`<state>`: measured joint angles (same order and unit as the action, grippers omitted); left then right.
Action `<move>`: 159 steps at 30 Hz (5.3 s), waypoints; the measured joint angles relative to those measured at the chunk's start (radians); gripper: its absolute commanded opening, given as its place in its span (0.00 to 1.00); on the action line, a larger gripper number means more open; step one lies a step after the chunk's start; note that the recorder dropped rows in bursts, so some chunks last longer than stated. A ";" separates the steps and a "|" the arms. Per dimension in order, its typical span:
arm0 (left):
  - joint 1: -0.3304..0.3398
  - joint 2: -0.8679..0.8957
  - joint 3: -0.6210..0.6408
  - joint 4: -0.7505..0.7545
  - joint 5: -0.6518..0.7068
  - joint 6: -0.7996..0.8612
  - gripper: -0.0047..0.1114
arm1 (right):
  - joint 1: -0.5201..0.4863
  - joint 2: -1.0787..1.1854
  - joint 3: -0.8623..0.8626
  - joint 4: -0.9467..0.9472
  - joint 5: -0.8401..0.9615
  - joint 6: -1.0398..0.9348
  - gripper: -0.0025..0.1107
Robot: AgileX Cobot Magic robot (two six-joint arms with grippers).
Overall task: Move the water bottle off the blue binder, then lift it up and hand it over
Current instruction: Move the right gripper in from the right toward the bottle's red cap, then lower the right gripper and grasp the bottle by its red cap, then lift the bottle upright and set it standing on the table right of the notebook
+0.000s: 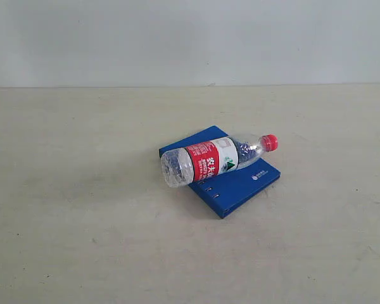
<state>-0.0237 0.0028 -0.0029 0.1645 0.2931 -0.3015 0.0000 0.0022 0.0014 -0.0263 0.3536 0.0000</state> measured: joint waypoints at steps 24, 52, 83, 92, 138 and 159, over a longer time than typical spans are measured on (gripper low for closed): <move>0.000 0.000 0.000 0.000 0.000 0.000 0.10 | 0.000 0.000 0.000 0.692 -0.334 0.387 0.02; 0.000 0.000 0.000 0.000 0.000 0.000 0.10 | 0.000 1.665 -0.886 1.262 0.187 -0.539 0.40; 0.000 0.000 0.000 0.000 0.000 0.000 0.10 | 0.012 2.050 -1.542 0.825 0.824 -0.983 0.58; 0.000 0.000 0.000 0.000 0.000 0.000 0.10 | 0.071 2.050 -1.545 0.591 0.783 -1.101 0.58; 0.000 0.000 0.000 0.000 0.000 0.000 0.10 | 0.102 2.180 -1.545 0.548 0.533 -1.498 0.51; 0.000 0.000 0.000 0.000 0.000 0.000 0.10 | 0.095 2.108 -1.545 0.496 0.545 -1.431 0.02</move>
<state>-0.0237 0.0028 -0.0029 0.1645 0.2931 -0.3015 0.0953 2.1107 -1.5440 0.4699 0.8991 -1.4312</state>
